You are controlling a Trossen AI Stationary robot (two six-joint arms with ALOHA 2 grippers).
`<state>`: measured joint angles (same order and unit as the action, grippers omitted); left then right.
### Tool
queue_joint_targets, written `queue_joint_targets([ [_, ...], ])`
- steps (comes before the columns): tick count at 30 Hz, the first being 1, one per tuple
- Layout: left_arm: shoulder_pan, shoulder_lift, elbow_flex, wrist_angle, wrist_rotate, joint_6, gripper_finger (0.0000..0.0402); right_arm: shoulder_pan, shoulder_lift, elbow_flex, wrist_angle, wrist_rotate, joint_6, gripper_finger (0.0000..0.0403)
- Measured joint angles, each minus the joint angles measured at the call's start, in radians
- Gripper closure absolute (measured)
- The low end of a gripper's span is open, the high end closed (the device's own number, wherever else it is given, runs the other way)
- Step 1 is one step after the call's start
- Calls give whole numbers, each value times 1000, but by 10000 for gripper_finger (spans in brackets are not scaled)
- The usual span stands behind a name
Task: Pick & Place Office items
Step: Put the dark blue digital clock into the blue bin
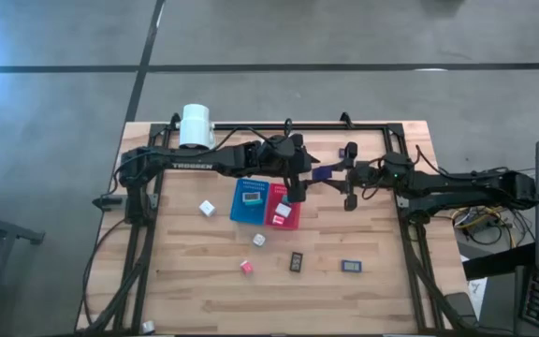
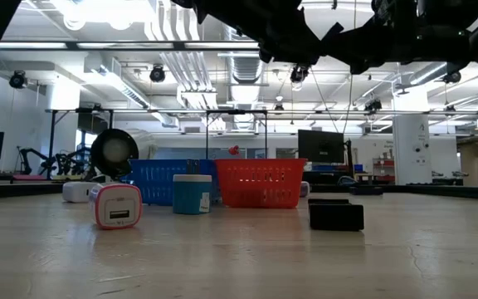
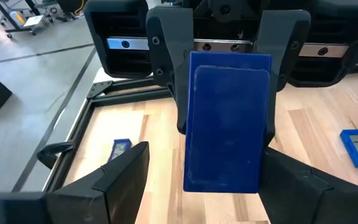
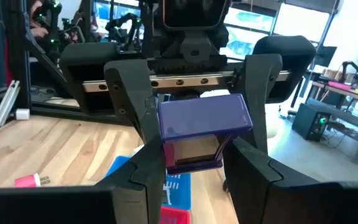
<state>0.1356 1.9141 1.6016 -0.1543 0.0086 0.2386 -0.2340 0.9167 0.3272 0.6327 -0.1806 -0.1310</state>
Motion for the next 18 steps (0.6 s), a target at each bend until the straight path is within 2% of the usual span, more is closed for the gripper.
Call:
queue_joint_targets([
  [11, 1, 0, 2, -16, 10, 74, 136, 3, 58, 20, 13, -3, 0, 278],
  [14, 2, 0, 2, -25, 12, 77, 170, 3, 71, 28, 13, -2, 0, 277],
  [18, 1, 0, 1, -34, 15, 80, 246, 2, 72, 28, 11, 1, -1, 276],
])
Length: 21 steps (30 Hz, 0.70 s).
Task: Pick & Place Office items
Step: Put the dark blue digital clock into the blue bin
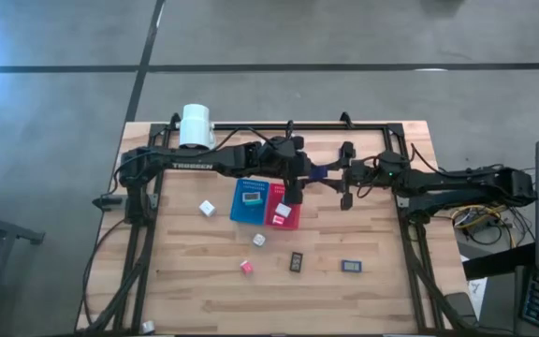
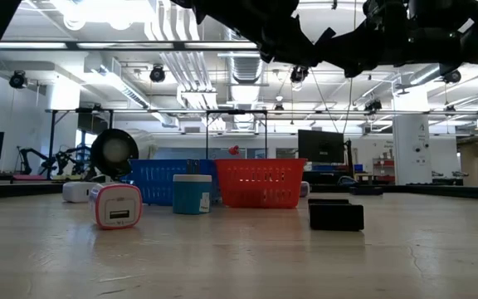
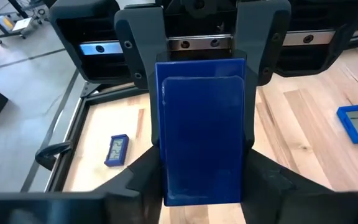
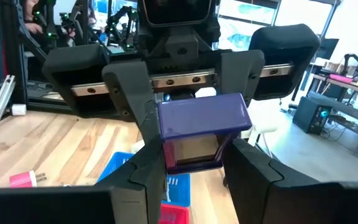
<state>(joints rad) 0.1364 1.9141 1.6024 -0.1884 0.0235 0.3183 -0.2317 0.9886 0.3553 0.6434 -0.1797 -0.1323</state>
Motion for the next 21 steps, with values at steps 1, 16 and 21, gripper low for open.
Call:
queue_joint_targets([
  [1, 0, 0, 0, -1, 0, 0, 247, 0, -1, 0, 0, 1, -1, 276],
  [16, 0, 0, 0, 8, -1, 16, 247, 0, -9, -1, -1, -4, 5, 215],
  [21, 0, -1, 0, 11, -2, 15, 247, 1, -24, -4, -6, -9, 16, 153],
])
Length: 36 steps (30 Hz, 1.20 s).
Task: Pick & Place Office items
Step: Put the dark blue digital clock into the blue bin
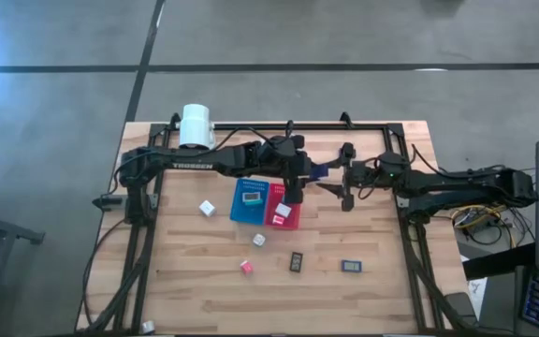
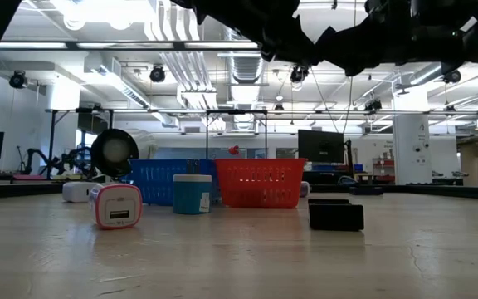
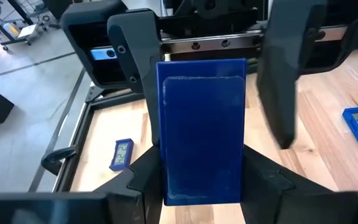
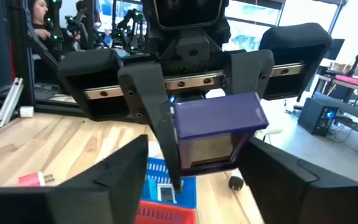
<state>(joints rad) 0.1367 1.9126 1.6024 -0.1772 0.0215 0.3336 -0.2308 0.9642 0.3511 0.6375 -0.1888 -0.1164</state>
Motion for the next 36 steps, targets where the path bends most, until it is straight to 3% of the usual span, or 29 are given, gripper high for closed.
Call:
queue_joint_targets([
  [7, 2, -37, 0, -29, -11, -2, 247, 1, -69, -11, -12, -3, 28, 110],
  [16, 4, -196, -78, -103, -9, -23, 247, 0, -193, -18, -169, 2, 28, 125],
  [29, 2, -753, -673, 186, -48, -166, 247, 0, -237, -19, -227, 5, 97, 146],
  [36, 2, -1042, -919, 262, -71, -237, 247, 0, -266, -19, -273, 9, 99, 166],
])
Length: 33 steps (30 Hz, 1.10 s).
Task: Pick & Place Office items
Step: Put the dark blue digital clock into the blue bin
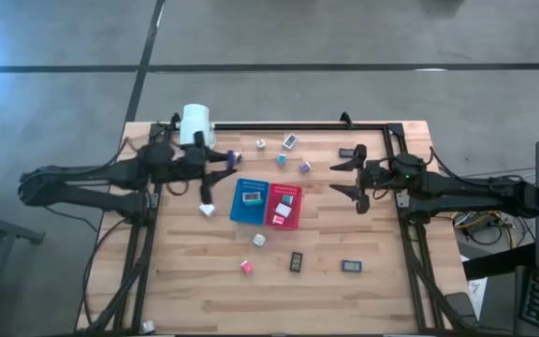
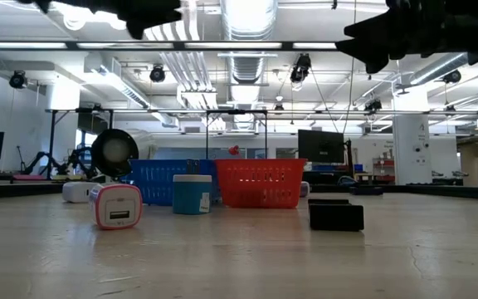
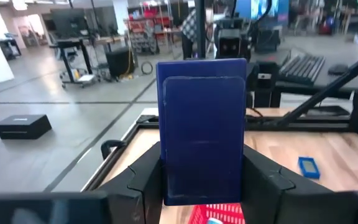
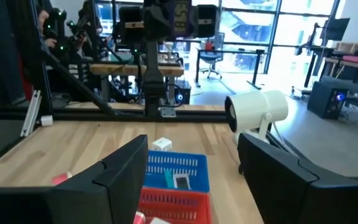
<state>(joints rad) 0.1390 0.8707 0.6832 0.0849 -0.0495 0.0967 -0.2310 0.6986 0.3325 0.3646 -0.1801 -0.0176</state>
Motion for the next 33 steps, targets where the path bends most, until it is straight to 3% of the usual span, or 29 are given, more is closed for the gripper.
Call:
queue_joint_targets([
  [7, 0, -260, -194, 40, -4, -50, 247, -1, -81, -35, -36, 53, 0, 217],
  [16, 0, -524, -343, 34, -26, -83, 247, -1, -281, -132, -57, 52, -28, 306],
  [25, 0, -671, -429, 26, -30, -96, 247, -1, -504, -165, -187, 52, -39, 386],
  [33, 0, -765, -429, -57, -30, -96, 247, -1, -697, -169, -317, 49, -19, 394],
])
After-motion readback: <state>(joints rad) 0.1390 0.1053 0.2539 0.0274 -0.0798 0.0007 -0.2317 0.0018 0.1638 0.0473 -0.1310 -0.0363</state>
